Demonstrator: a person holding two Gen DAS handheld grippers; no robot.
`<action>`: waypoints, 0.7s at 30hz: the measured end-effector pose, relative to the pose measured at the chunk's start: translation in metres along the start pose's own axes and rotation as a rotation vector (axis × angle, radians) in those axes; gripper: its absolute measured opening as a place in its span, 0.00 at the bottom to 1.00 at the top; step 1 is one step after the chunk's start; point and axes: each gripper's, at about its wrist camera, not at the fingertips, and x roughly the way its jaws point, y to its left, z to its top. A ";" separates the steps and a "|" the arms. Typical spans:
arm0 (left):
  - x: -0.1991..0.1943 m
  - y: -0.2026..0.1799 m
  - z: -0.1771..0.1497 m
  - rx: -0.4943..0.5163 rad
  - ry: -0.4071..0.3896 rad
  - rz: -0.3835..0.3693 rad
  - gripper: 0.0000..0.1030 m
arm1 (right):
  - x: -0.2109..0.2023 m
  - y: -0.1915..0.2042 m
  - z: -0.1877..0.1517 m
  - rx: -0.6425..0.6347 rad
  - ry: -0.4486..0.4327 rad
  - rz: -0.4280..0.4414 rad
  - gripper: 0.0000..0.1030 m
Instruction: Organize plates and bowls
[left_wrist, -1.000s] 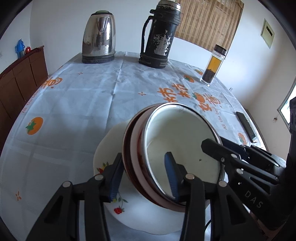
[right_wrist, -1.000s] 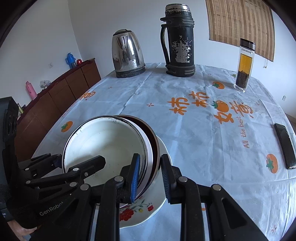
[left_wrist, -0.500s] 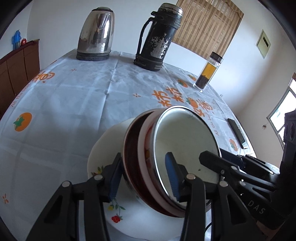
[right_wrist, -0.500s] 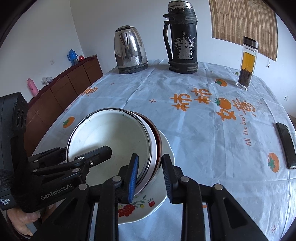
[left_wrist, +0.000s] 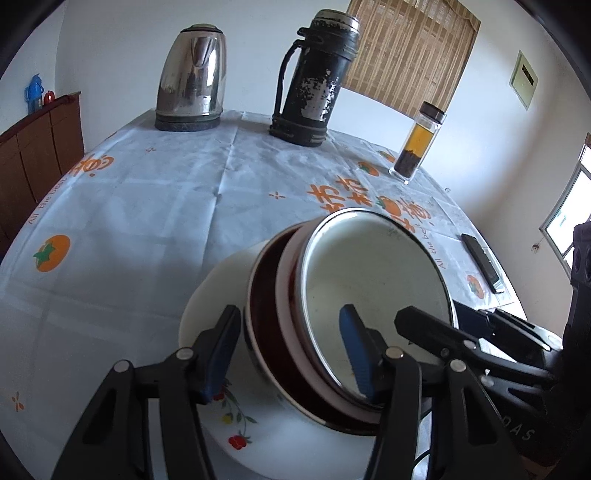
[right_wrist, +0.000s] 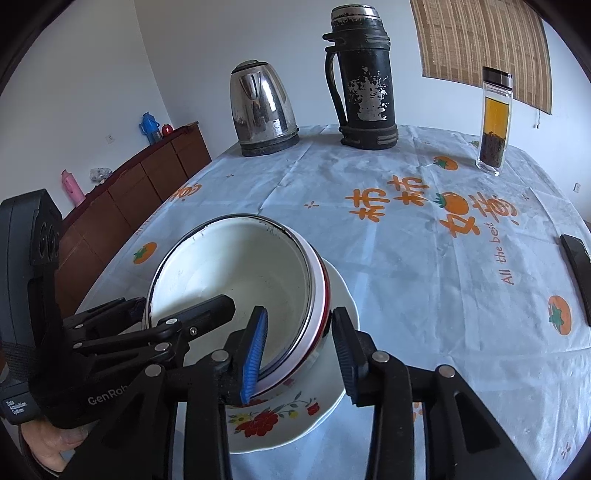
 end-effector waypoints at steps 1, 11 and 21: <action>-0.001 0.001 0.000 0.001 -0.006 0.007 0.55 | -0.001 0.001 -0.001 -0.010 -0.003 -0.010 0.47; -0.013 0.002 0.003 0.007 -0.090 0.055 0.64 | -0.019 0.007 -0.009 -0.087 -0.130 -0.040 0.55; -0.033 -0.011 0.002 0.069 -0.261 0.118 0.70 | -0.060 0.001 -0.024 -0.115 -0.521 -0.089 0.64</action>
